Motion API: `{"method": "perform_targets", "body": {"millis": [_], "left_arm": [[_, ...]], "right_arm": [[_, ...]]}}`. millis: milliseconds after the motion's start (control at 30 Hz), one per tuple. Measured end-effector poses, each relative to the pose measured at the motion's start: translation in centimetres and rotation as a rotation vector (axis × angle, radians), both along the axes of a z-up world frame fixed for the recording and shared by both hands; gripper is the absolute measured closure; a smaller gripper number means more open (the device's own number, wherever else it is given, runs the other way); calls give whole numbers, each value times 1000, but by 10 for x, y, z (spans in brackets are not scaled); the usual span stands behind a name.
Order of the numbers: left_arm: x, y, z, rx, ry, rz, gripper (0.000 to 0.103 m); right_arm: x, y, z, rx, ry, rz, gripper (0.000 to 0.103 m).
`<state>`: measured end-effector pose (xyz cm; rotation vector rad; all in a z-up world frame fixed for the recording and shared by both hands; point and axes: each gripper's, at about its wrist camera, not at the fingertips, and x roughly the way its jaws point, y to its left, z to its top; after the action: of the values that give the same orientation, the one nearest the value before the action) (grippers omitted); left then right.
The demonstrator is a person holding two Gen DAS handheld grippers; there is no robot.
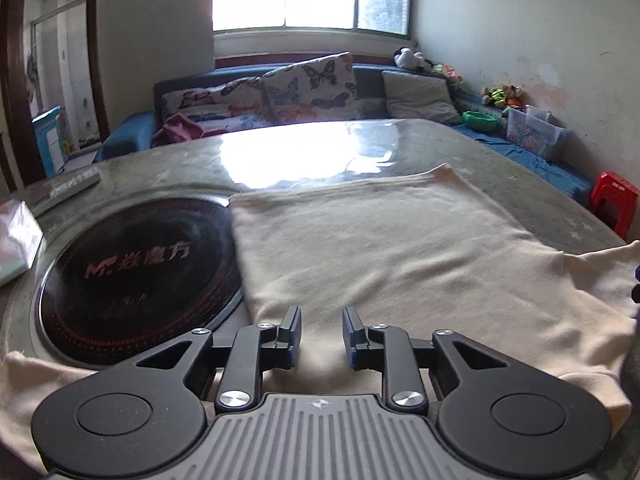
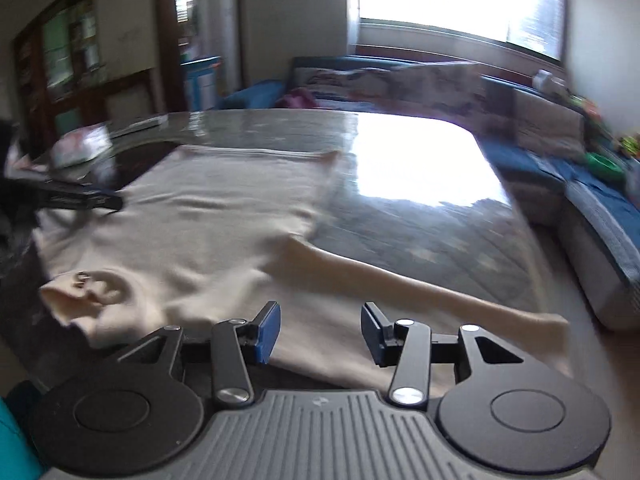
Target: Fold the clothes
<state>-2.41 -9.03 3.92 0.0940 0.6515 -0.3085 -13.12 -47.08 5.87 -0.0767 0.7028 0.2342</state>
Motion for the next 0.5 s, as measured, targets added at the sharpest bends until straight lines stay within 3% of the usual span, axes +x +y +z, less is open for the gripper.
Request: {"method": "perform_targets", "body": {"millis": [300, 500], "left_arm": [[-16, -66, 15, -30, -19, -229, 76], [-31, -108, 9, -21, -10, -366, 76]], "right_arm": [[-18, -75, -12, -58, 2, -395, 58], [-18, -93, -18, -13, 2, -454, 59]]}}
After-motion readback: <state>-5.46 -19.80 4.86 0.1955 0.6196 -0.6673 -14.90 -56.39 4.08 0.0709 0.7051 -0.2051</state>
